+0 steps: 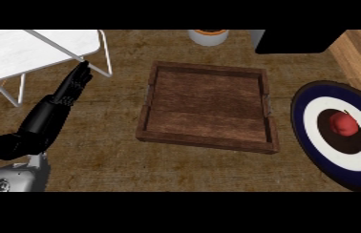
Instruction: Pick the bell pepper from the tray and place it in the plate
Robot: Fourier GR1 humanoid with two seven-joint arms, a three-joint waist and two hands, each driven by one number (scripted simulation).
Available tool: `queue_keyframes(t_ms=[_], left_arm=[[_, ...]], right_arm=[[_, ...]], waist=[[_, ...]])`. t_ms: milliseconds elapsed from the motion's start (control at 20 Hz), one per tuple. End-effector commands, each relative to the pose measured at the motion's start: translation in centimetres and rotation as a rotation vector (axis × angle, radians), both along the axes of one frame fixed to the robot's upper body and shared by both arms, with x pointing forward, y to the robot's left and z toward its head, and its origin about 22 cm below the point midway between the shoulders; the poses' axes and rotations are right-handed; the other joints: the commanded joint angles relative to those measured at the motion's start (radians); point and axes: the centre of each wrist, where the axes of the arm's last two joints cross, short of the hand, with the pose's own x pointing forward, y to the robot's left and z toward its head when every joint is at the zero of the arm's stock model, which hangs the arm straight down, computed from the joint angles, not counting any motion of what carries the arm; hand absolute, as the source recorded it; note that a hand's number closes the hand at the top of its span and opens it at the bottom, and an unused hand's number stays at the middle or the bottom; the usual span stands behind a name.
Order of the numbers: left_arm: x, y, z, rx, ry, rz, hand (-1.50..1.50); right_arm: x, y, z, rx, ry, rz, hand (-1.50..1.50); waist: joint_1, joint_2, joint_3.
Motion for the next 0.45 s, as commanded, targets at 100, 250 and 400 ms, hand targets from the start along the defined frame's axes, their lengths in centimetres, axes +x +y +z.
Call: queue_keyframes(t_ms=[100, 250, 400], left_arm=[[0.0, -0.7, -0.1, 0.010, 0.008, -0.007, 0.00], [0.5, -1.2, -1.0, 0.003, 0.014, -0.003, 0.00], [-0.9, 0.3, -0.3, 0.013, -0.012, -0.007, 0.00]], right_arm=[[-4.7, 0.8, 0.2, -0.009, -0.005, 0.006, -1.50], [-6.1, -1.0, -2.3, -0.021, 0.034, 0.039, -1.50], [-7.0, 1.6, -1.2, -0.018, 0.036, 0.077, -1.50]], waist=[[0.006, 0.003, -0.001], [0.006, 0.003, 0.000], [0.010, 0.002, -0.001]])
